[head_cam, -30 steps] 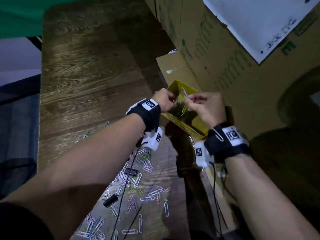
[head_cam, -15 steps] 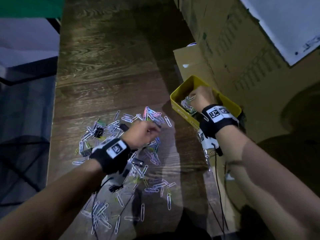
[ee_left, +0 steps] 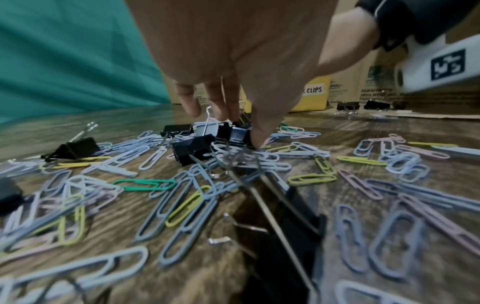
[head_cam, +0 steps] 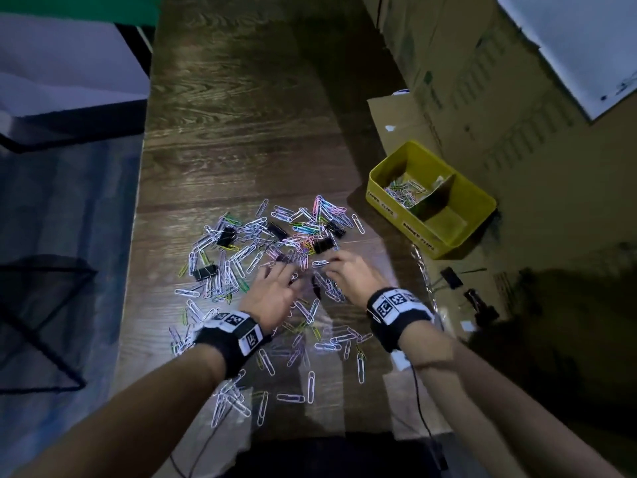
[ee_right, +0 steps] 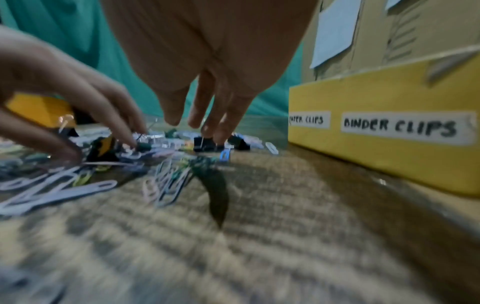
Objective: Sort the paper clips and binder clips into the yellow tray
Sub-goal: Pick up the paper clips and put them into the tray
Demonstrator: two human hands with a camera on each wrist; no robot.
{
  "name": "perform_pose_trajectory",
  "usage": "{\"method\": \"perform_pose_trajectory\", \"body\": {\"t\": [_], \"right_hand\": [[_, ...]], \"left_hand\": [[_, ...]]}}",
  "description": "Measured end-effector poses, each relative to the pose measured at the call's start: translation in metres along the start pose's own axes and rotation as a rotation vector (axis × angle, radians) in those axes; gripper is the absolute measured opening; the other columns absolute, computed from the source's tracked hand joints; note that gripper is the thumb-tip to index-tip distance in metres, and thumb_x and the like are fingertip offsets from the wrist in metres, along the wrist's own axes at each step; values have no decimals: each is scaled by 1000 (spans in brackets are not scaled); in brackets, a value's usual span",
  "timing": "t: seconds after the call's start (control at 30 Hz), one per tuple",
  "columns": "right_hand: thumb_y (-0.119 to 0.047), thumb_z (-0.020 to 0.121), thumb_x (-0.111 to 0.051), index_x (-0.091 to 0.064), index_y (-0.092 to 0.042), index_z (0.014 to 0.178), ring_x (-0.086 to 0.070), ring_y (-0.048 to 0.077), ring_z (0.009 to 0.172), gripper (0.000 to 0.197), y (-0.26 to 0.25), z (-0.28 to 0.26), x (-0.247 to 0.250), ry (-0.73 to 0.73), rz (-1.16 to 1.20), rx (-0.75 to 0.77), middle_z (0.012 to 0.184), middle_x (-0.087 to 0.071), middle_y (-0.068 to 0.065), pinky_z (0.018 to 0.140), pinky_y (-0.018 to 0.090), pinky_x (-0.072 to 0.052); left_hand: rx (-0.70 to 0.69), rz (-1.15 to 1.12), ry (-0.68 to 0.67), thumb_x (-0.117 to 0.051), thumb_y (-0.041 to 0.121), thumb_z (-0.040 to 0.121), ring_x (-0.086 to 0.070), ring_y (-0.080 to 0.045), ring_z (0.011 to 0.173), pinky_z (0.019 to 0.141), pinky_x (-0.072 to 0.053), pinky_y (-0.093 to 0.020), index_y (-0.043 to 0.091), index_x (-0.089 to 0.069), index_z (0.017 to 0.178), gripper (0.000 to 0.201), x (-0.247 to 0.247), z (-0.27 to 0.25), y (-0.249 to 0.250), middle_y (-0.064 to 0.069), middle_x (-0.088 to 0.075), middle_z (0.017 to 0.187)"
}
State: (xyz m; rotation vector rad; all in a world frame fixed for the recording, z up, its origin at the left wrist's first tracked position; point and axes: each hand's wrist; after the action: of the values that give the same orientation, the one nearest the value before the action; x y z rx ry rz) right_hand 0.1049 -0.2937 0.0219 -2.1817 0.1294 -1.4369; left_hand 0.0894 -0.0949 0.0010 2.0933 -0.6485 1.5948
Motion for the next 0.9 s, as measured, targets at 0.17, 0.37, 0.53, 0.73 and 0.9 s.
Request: {"method": "perform_pose_trajectory", "body": {"t": [0.17,0.37,0.53,0.73,0.9], "right_hand": [[-19,94,-51,-47,-20,136,-28,23,139,42,-2,-3,-27,16,-106,5,150,-32,3,112,45,-31],[-16,89,-54,-50,-16,134,-28,27,138,45,10,-41,-54,-18,-143,46,146,-39,6,108,48,-35],[-15,85,-59,-61,-17,120,-47,25,124,35,32,-74,-64,76,-38,149,131,-54,5,101,40,-45],[-28,82,-63,-57,-21,124,-41,25,128,43,39,-92,-73,30,-53,125,137,-48,1,102,42,-43],[-36,85,-62,-50,-20,133,-40,19,129,52,38,-97,-69,63,15,71,141,-43,-1,106,38,-39]], "left_hand": [[-35,-93,42,-69,21,78,-54,-20,103,88,-49,-40,20,-56,118,42,-13,-29,16,-7,-56,119],[-34,-160,-108,-48,35,90,-36,-31,124,103,-36,-47,15,-36,135,51,-29,-34,50,-15,-37,140],[-137,-217,-63,-53,30,85,-43,-30,118,92,-44,-47,15,-42,130,48,-33,-29,60,-13,-45,132],[-47,-314,8,-54,28,88,-44,-19,117,98,-43,-39,18,-41,134,49,-30,-18,41,-4,-44,134],[-118,-301,-14,-52,18,84,-43,-21,118,96,-43,-42,24,-29,140,62,-19,5,43,-3,-39,139]]}}
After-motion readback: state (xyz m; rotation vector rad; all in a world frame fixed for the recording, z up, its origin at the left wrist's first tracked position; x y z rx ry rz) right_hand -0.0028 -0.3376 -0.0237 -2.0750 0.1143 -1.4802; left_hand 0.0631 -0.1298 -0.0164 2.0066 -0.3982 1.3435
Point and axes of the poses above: each hand's wrist, its own z-axis towards the middle knuckle, its own x-axis out of the back of the hand, y = z × x
